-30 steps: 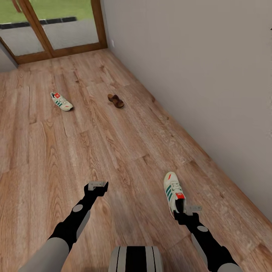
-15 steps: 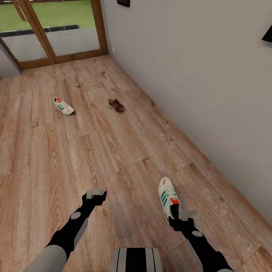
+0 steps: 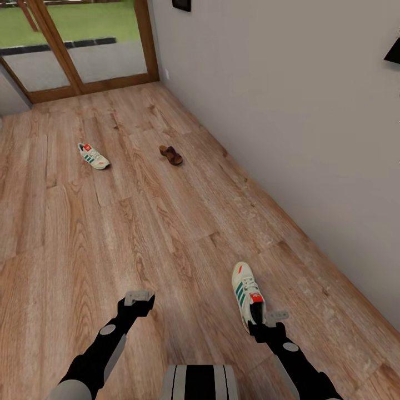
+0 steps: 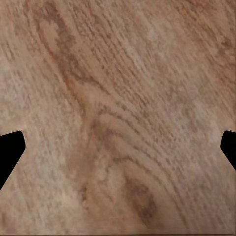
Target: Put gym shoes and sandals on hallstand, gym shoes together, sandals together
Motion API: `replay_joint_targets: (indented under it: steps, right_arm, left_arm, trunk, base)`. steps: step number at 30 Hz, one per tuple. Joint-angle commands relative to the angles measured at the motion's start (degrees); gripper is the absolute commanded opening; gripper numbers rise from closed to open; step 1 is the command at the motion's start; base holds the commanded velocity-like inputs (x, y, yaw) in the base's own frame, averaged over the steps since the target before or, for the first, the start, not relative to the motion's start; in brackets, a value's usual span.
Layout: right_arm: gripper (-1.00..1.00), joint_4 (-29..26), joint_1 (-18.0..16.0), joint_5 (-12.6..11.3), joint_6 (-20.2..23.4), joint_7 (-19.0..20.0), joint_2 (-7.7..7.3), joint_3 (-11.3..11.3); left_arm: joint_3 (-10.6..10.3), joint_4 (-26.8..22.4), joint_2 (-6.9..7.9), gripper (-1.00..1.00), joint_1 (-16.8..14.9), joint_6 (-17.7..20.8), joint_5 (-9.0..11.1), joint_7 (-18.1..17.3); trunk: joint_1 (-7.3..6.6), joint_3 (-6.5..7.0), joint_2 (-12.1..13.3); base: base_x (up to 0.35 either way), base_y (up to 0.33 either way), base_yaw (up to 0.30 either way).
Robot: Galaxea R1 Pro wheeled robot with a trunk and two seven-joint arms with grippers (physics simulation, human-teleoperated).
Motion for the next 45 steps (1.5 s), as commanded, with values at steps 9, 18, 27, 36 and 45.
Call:
replay_joint_targets:
  steps: [9,18,27,36,45]
  right_arm:
    - [-1.00,2.7,0.0,-0.1,-2.3,0.0,-0.44,0.1]
    - [-1.00,6.8,0.8,0.0,-8.4,0.0,-3.84,0.1]
    - [-1.00,7.0,8.5,-0.2,-25.9,0.0,-5.45,0.0]
    - [-1.00,8.6,13.6,-0.4,-35.5,-0.4,-5.66,-0.3]
    - [-1.00,13.0,14.3,-1.0,-40.3,-0.5,-5.72,-0.5]
  left_arm:
    - [0.4,-2.9,-0.01,1.00,2.9,-0.1,0.1,-0.4]
    - [0.5,-8.0,2.03,1.00,10.5,-0.6,0.3,-0.2]
    - [3.7,-6.5,2.36,1.00,17.5,-8.0,0.4,-0.4]
    - [5.8,2.9,2.38,1.00,18.7,-16.4,0.5,-0.3]
    - [7.3,7.1,2.51,1.00,19.0,-19.1,0.5,-0.4]
  trunk:
    - [-0.21,2.50,0.1]
    - [-0.44,5.29,0.2]
    - [-0.68,8.08,0.3]
    - [-0.91,10.83,0.5]
    - [-1.14,13.46,0.6]
  base:
    - [0.000,0.000,-0.035]
    - [0.000,0.000,-0.002]
    - [0.000,0.000,-0.046]
    - [0.000,0.000,-0.086]
    - [0.000,0.000,-0.089]
